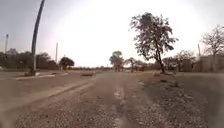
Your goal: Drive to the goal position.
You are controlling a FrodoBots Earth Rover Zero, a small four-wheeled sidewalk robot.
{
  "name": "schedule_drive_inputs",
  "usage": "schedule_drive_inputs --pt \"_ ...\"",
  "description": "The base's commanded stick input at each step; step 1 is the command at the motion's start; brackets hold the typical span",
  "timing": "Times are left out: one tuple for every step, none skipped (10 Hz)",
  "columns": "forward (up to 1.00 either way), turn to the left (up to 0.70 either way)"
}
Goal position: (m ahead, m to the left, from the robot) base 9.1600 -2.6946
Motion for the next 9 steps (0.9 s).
schedule_drive_inputs --pt "0.7 0.0" --pt "0.7 0.0" --pt "0.7 0.0" --pt "0.7 0.0" --pt "0.7 0.0" --pt "0.7 0.0" --pt "0.7 -0.17" --pt "0.7 -0.35" --pt "0.7 -0.27"
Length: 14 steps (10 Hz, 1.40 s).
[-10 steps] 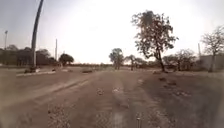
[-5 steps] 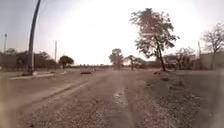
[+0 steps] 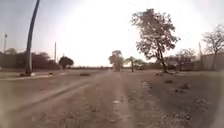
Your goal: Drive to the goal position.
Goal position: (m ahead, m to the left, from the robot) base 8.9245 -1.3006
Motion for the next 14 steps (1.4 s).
schedule_drive_inputs --pt "0.7 -0.19" --pt "0.7 -0.11" --pt "0.7 -0.03" --pt "0.7 0.0" --pt "0.7 0.0" --pt "0.7 0.0" --pt "0.7 0.0" --pt "0.7 0.0" --pt "0.7 0.0" --pt "0.7 0.0" --pt "0.7 0.0" --pt "0.7 0.0" --pt "0.7 0.0" --pt "0.7 0.0"
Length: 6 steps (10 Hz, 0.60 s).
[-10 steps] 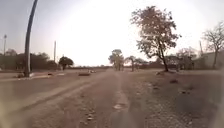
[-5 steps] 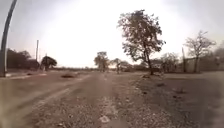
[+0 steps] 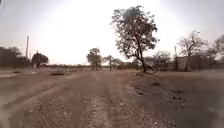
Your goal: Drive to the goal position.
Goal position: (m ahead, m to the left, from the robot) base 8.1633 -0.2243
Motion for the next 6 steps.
schedule_drive_inputs --pt "0.7 0.0" --pt "0.7 0.0" --pt "0.7 0.0" --pt "0.7 0.0" --pt "0.7 0.0" --pt "0.7 0.0"
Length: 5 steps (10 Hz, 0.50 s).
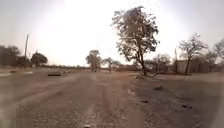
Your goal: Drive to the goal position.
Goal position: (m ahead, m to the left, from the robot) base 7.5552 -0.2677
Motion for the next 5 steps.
schedule_drive_inputs --pt "0.7 0.0" --pt "0.7 0.0" --pt "0.7 0.0" --pt "0.7 0.0" --pt "0.7 0.0"
